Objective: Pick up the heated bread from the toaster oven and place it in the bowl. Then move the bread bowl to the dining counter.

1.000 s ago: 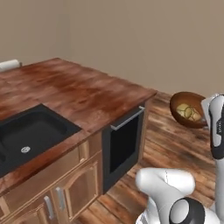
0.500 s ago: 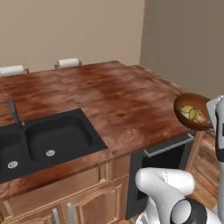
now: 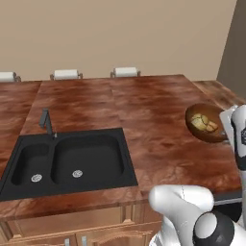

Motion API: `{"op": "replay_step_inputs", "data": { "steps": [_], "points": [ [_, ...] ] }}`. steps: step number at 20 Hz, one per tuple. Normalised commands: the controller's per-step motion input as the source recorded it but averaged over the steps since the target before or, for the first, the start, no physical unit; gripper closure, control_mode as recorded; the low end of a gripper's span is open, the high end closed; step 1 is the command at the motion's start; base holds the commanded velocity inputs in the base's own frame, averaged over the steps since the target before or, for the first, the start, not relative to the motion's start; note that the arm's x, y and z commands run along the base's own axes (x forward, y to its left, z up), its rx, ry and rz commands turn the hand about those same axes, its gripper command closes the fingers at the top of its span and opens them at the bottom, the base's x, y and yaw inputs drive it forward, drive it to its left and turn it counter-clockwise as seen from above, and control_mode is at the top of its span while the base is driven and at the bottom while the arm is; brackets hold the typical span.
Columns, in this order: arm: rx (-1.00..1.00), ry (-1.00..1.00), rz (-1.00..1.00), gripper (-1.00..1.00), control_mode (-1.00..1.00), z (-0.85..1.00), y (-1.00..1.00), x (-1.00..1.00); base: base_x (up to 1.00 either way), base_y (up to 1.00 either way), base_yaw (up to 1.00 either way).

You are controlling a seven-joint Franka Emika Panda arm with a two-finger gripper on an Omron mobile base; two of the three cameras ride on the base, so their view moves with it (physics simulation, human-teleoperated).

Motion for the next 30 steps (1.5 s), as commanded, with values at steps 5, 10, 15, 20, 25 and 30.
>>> {"op": "replay_step_inputs", "data": {
  "steps": [5,10,15,20,25,30],
  "points": [
    [0.0,0.16,0.0,1.0,-1.0,-0.27,0.05,1.0,0.0,0.0,0.0],
    [0.0,0.01,0.0,1.0,-1.0,-0.53,0.06,1.0,0.0,0.0,0.0],
    [-0.01,0.0,0.0,1.0,-1.0,-0.64,0.29,1.0,0.0,0.0,0.0],
    [-0.06,0.07,0.0,1.0,-1.0,-0.78,0.13,0.98,0.0,0.0,0.0],
    [-0.2,0.11,0.0,-1.0,-1.0,-0.44,0.04,0.5,0.0,0.0,0.0],
    [0.0,-0.01,0.0,-1.0,-1.0,0.24,0.0,-0.16,0.0,0.0,0.0]
  ]
}}
